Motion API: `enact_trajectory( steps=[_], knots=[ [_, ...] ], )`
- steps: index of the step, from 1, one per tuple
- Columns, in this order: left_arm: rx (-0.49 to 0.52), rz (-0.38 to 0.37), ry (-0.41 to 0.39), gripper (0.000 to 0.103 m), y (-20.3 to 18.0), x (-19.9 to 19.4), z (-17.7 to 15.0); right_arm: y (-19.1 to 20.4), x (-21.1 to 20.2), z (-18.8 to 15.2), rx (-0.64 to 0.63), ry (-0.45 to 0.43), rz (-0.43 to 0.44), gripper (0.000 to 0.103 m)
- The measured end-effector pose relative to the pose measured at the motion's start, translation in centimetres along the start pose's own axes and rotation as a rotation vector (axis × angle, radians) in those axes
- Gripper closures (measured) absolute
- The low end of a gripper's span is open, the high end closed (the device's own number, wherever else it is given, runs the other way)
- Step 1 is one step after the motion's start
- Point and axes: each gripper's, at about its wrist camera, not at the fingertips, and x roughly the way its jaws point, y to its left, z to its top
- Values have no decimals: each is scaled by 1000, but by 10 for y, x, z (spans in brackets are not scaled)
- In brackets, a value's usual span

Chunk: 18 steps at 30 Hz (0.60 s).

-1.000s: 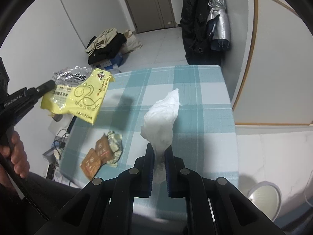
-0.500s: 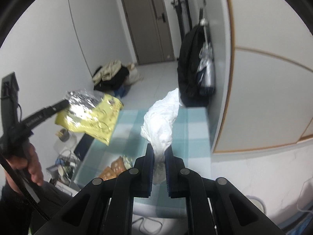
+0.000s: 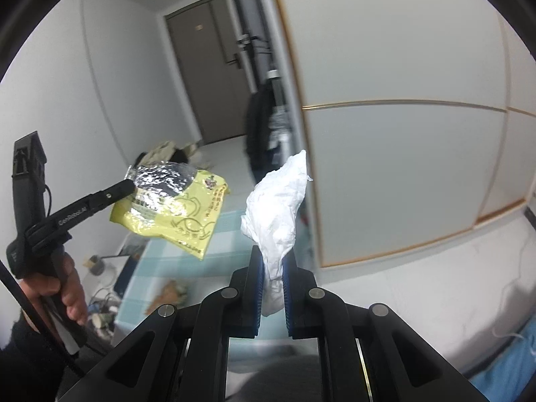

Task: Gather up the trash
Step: 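Carry the yellow bag and tissue with both tools over the white bin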

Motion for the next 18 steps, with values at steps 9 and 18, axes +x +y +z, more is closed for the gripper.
enact_trajectory(
  steps=[9,18],
  knots=[
    [83,-140,86,103,-66,43,-5,-87,-10,-18,130,19,-131,93],
    [193,-248,217,103,-117,108,-35,-170,20,-60,285,119,-169,93]
  ],
)
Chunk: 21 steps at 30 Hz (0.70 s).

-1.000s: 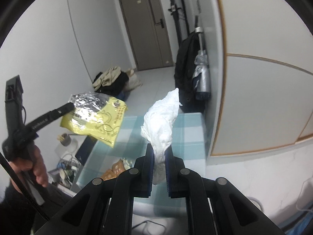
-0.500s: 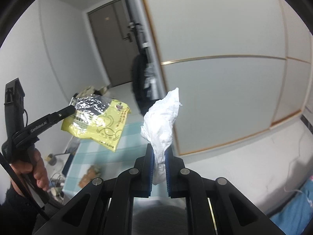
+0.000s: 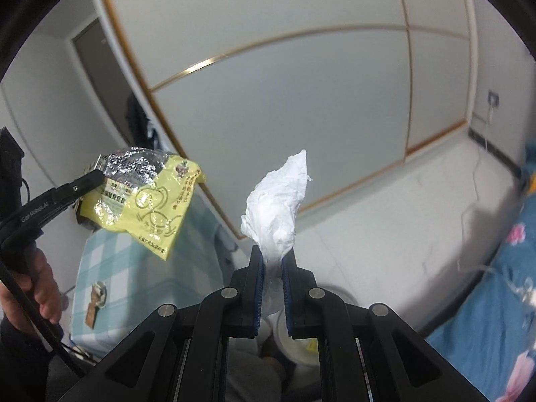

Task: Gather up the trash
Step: 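Carry the yellow bag and tissue with both tools over the white bin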

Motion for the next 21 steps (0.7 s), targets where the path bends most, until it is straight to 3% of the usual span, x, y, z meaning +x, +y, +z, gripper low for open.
enact_trajectory(
  steps=[7,14,21],
  knots=[
    [32,-39,129,103,-9,57,-20,-48,64,-30,112,132,-4,92],
    [62,-100,269,103,-17,100,-37,-94,123,-76,275,273,62,90],
    [98,-126,390,103,-23,138,-55,-115,174,-114,410,427,15,89]
  ],
)
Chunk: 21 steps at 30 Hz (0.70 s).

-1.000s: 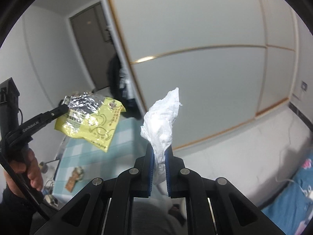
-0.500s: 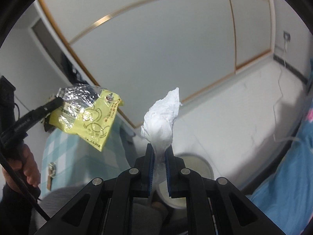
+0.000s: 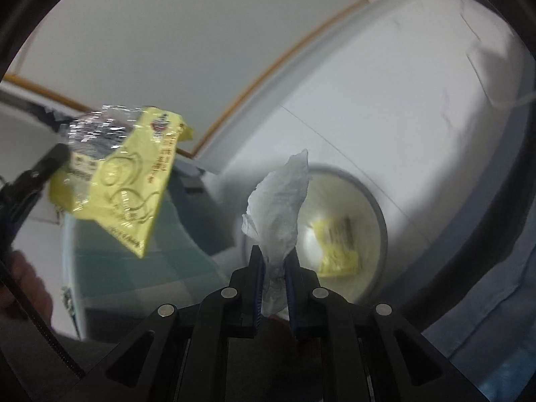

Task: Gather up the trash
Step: 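Carry the yellow bag and tissue with both tools over the white bin, then open the right tool over the bin while the left tool opens to drop the bag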

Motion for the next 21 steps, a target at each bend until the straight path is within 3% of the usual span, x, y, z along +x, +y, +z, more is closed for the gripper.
enact_trajectory(
  steps=[6,8,17,21],
  knots=[
    [25,-15,79,103,-5,26,1,-7,31,3,69,105,6,75],
    [26,-16,110,103,-5,36,1,-10,31,4,83,134,42,60],
    [37,-47,205,103,-10,68,-7,-22,-24,7,94,-42,-2,41],
    [63,-62,263,103,-18,85,-12,-25,-41,7,93,-97,-8,39]
  ],
)
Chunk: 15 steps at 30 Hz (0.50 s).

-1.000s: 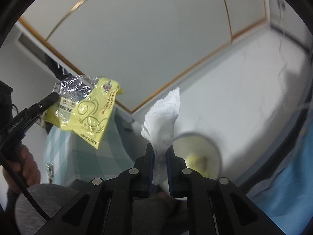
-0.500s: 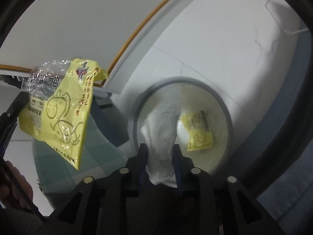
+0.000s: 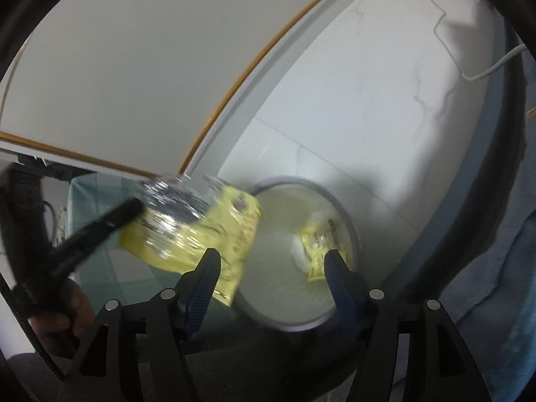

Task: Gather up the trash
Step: 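Open the right tool over the bin while the left tool opens to drop the bag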

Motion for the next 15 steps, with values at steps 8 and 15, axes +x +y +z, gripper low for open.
enact_trajectory(
  steps=[8,15],
  knots=[
    [86,-27,149,103,-16,30,-4,1,1,2,-29,-31,-33,36],
    [100,-2,258,99,-21,44,-11,4,-5,5,-37,-57,-45,35]
  ],
)
